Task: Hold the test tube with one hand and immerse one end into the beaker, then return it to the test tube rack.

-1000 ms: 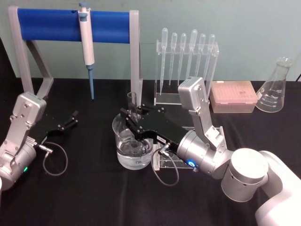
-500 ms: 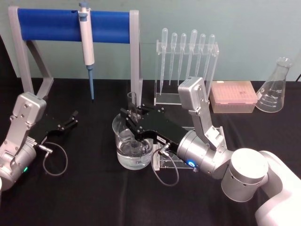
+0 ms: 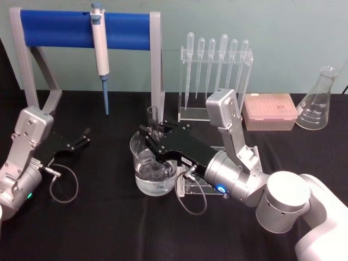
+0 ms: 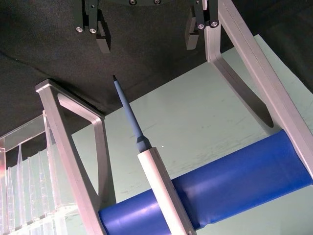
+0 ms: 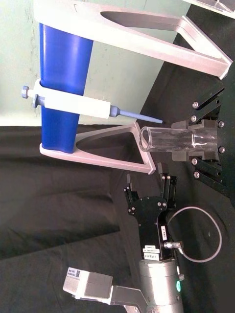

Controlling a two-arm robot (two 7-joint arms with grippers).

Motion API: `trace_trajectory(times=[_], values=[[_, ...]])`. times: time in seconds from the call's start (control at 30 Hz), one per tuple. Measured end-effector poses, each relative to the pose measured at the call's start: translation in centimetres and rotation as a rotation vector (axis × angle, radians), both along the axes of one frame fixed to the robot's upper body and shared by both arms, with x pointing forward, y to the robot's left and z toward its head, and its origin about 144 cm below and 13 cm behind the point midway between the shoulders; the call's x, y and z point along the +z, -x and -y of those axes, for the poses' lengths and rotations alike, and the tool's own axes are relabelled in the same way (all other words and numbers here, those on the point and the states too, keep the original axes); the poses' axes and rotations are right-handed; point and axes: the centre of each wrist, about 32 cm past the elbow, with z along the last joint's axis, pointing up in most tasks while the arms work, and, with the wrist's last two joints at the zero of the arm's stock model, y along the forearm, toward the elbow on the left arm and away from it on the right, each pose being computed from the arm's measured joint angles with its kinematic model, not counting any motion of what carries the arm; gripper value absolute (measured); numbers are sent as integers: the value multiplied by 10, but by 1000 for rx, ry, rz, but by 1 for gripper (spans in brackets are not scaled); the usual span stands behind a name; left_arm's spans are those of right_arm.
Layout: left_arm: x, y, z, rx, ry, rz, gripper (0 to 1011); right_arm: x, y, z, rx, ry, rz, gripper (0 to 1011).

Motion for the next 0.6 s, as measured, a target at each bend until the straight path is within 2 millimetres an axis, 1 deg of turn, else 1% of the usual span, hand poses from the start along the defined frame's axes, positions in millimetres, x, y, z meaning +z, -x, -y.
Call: trace_trajectory(times=[0.6], values=[[0, 0, 0, 0, 0, 0, 1000, 0, 0, 0, 0, 0, 0, 227]])
